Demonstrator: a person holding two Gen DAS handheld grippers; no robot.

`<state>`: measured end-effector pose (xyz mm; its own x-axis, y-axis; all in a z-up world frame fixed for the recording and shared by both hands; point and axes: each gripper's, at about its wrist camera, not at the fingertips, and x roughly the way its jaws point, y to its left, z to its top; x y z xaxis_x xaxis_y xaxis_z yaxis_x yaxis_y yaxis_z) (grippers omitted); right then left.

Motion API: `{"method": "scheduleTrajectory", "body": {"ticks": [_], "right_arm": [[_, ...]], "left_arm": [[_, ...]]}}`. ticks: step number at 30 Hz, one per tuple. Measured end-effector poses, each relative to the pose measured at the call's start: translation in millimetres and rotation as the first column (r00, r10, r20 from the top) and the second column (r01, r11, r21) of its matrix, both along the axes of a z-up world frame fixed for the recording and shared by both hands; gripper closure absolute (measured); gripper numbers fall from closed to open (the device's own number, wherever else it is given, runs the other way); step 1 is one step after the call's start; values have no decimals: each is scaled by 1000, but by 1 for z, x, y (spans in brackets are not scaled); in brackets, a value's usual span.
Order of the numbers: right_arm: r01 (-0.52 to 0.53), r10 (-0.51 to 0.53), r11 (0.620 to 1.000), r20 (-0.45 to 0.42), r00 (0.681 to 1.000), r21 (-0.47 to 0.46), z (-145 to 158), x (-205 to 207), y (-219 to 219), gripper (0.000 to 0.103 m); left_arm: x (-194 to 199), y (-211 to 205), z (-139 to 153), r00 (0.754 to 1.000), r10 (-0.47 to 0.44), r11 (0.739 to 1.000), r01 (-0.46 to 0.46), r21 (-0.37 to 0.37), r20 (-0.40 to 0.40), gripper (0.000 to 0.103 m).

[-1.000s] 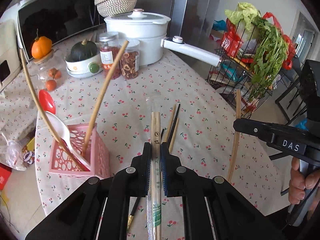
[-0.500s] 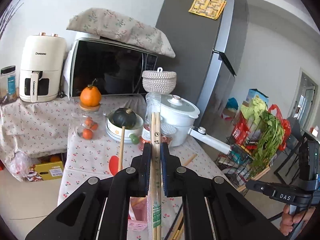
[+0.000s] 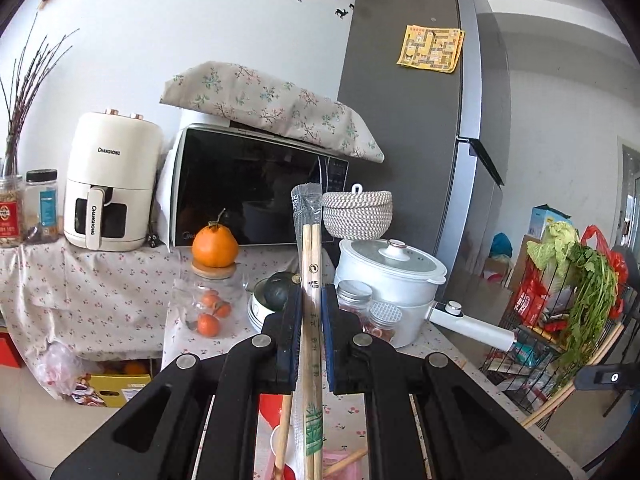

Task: Organize utensils
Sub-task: 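Carry both chopsticks over the pink basket, drop them in, open both grippers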

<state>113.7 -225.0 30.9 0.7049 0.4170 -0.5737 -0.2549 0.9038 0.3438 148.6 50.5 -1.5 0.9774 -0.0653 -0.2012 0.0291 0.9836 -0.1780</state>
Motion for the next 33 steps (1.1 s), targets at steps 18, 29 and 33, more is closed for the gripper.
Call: {"method": "scheduleTrajectory", "body": {"ticks": [18, 29, 33], "right_arm": [[-93, 88, 994, 85, 992, 57, 30, -27, 7, 99], [-158, 149, 984, 107, 983, 81, 35, -17, 41, 99], [-171, 169, 985, 68, 983, 12, 25, -5, 68, 99]], "left_arm": [[1, 19, -13, 966, -21, 994, -7, -108, -256, 50], [-40, 46, -9, 880, 10, 993, -67, -102, -474, 30], [-48, 59, -19, 869, 27, 990, -93, -110, -494, 30]]}}
